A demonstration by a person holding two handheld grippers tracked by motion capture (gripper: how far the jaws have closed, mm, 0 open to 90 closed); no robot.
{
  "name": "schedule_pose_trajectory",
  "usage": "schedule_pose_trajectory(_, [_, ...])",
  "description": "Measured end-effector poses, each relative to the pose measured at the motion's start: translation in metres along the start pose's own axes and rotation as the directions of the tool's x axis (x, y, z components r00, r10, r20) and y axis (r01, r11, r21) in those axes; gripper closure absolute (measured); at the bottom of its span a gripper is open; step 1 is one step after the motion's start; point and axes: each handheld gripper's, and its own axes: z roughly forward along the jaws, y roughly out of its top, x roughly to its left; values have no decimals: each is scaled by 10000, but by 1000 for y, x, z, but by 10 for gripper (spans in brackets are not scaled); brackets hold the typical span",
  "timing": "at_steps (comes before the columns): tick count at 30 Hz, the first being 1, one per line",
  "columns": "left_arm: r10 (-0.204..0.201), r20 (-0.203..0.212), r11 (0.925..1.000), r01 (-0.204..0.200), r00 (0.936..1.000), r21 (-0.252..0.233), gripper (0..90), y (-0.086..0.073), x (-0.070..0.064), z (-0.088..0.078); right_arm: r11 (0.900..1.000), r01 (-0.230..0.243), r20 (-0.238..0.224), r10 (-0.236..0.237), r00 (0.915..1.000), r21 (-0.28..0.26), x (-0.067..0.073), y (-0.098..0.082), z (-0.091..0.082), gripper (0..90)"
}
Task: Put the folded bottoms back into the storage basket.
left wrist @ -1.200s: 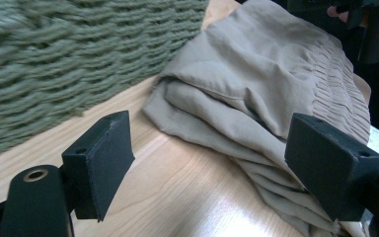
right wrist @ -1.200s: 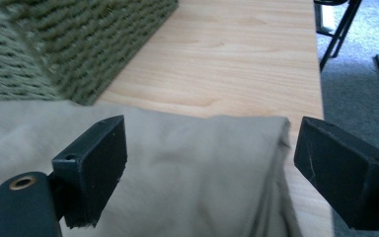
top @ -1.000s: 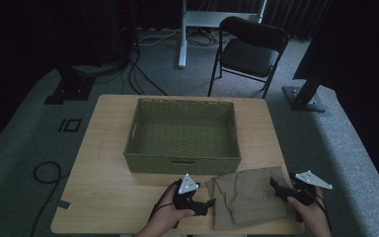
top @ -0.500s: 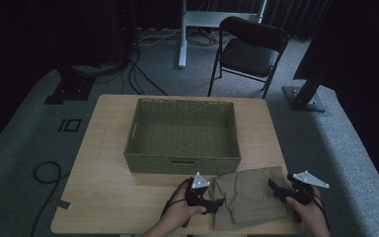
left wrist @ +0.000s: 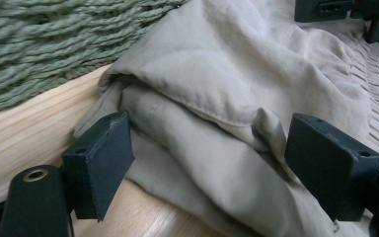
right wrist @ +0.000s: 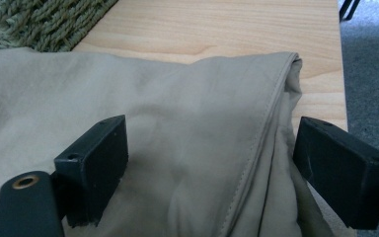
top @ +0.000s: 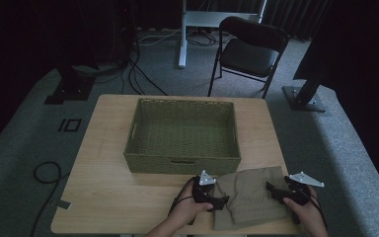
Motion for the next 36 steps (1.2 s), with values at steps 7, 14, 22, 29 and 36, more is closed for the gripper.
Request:
schedule_pose_trajectory(7, [-126,-397,9999,123,9991,-79,175,4,-3,6,9997,9,-102,-7,9999,229,0,-1,3,144])
schedule_pose_trajectory(14, [813,-1050,9967,-813,9911,39,172,5,-11,13,9982,100,-89,-95,9999,592,2,0,5,159])
schedule_pose_trajectory(22, [1306,-1393,9914,-1287,9816,222,205,9,-20,22,9961,306,106,-316,9994,827,7,2,3,311])
schedule_pose_trajectory(29, [921,-639,9957,-927,9937,-52,758,11,-18,24,9923,137,-216,-111,9997,1227,18,5,-3,764])
schedule_pose_trajectory(36, [1274,-628,9916,-1285,9899,-150,798,15,-22,13,9919,-216,-362,263,9990,1254,18,7,-10,792])
